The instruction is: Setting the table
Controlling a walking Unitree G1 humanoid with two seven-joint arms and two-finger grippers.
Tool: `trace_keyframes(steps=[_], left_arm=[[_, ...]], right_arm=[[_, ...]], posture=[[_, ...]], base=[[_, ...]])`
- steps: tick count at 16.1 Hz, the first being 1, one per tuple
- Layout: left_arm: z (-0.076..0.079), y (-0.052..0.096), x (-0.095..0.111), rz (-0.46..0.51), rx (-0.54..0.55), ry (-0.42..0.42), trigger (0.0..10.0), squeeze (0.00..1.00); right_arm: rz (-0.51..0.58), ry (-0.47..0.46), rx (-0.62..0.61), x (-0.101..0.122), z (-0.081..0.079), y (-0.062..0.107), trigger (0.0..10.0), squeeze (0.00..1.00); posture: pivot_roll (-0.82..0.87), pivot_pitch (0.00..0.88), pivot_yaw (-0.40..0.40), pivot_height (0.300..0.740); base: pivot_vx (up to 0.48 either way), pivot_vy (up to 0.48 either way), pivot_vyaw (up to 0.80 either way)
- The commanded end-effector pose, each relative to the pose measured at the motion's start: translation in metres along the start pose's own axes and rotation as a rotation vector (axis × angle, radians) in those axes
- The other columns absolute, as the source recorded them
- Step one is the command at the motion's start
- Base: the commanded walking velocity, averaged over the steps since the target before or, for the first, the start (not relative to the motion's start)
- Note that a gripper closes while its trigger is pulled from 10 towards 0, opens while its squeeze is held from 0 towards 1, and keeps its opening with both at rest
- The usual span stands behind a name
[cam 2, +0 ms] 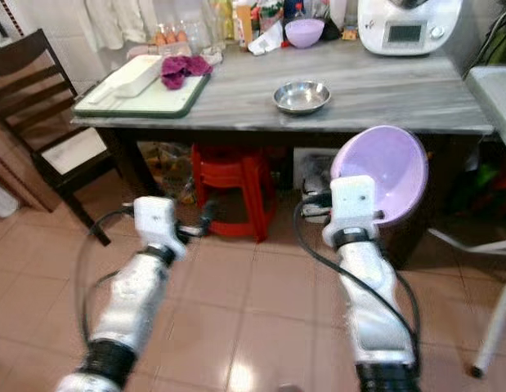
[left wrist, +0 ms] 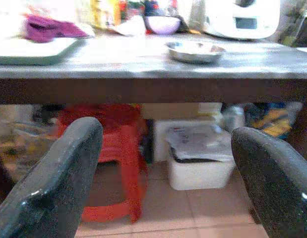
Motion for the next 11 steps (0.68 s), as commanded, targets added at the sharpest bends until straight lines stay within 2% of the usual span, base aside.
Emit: trace_keyframes(steps=[1,7,11], left_arm=[[-0.0104,0.0012,0.0029,0.005,0.014,-0.023,10.0,0.00],[-0.0090,0.0009,0.0016,0.002,0.012,-0.022,10.0,0.00],[-0.0083,0.0012,0.0006,-0.003,0.009,-0.022,10.0,0.00]], right_arm=[[0.031,-0.025,0.012,0.0090,-0.0054,-0.0024,10.0,0.00],[0.032,-0.030,0.011,0.0097,-0.0047,-0.0032,10.0,0.00],[0.028,-0.033,0.009,0.0089,-0.0051,-0.0033,10.0,0.00]], posture=[[-0.27,0.052,0.097,0.740],[-0.27,0.053,0.099,0.740],[-0.27,0.053,0.098,0.740]], base=[[0.371,0.000,0.00],[0.366,0.000,0.00],[0.366,0.000,-0.76]])
Point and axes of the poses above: a point about 5 cm out from each wrist's last joint towards the gripper, its own y axis pointing back from the gripper into the wrist, its own x axis along the axis of the wrist's last joint, z = x × y, the point moved 5 cm from there along -y, pointing out of the wrist towards the gripper, and after that the axes turned 1 degree about -y, right-handed, at the moved point
